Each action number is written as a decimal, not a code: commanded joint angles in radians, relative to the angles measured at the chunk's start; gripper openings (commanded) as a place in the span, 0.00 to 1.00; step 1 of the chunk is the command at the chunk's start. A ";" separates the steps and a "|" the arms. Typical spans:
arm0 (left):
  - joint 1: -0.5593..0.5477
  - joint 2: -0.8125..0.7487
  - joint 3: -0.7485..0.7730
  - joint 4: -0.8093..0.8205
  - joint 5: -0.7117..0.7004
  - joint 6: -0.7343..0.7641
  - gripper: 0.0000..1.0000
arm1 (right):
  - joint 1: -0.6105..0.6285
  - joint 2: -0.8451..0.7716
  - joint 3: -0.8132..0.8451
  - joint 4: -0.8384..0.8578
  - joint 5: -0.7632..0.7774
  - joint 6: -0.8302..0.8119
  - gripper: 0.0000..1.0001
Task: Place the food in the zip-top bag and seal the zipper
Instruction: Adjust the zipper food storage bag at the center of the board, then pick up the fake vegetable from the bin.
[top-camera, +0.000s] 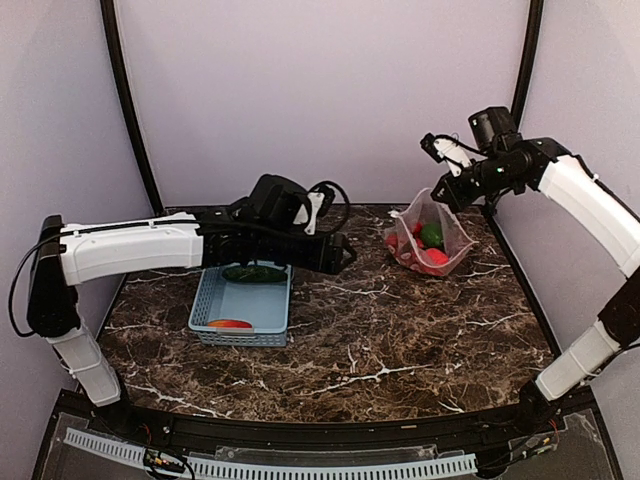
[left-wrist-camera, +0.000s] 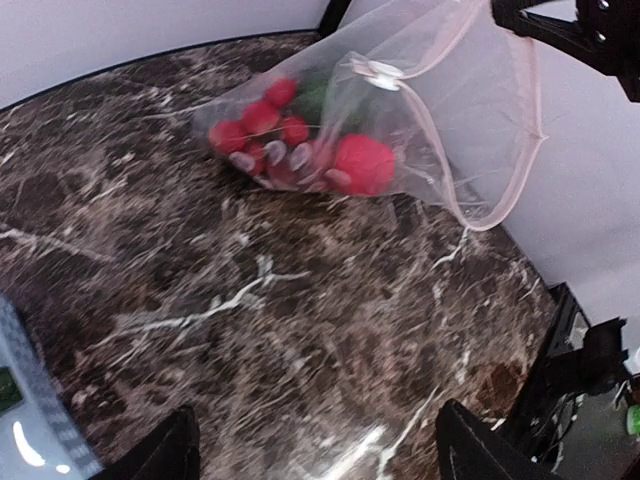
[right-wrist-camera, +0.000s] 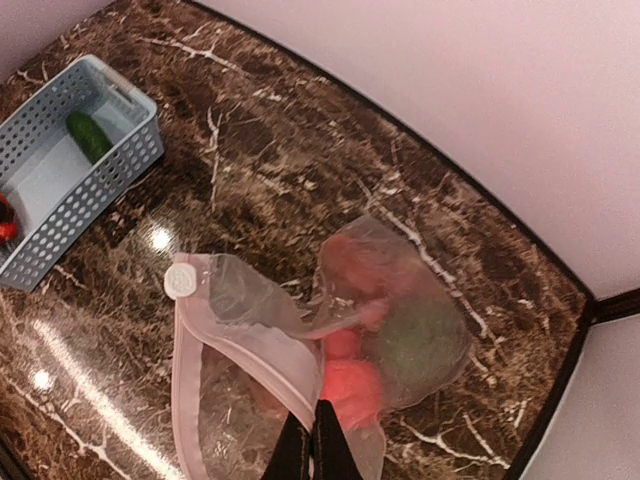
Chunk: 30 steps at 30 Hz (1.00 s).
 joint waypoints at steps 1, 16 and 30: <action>0.169 -0.176 -0.216 -0.120 0.000 0.117 0.80 | 0.007 -0.072 -0.133 0.076 -0.162 0.016 0.00; 0.578 -0.055 -0.348 -0.178 0.130 -0.261 0.76 | 0.007 -0.137 -0.232 0.116 -0.225 0.024 0.00; 0.558 0.079 -0.397 0.203 0.096 -0.592 0.74 | 0.007 -0.155 -0.281 0.134 -0.242 0.030 0.00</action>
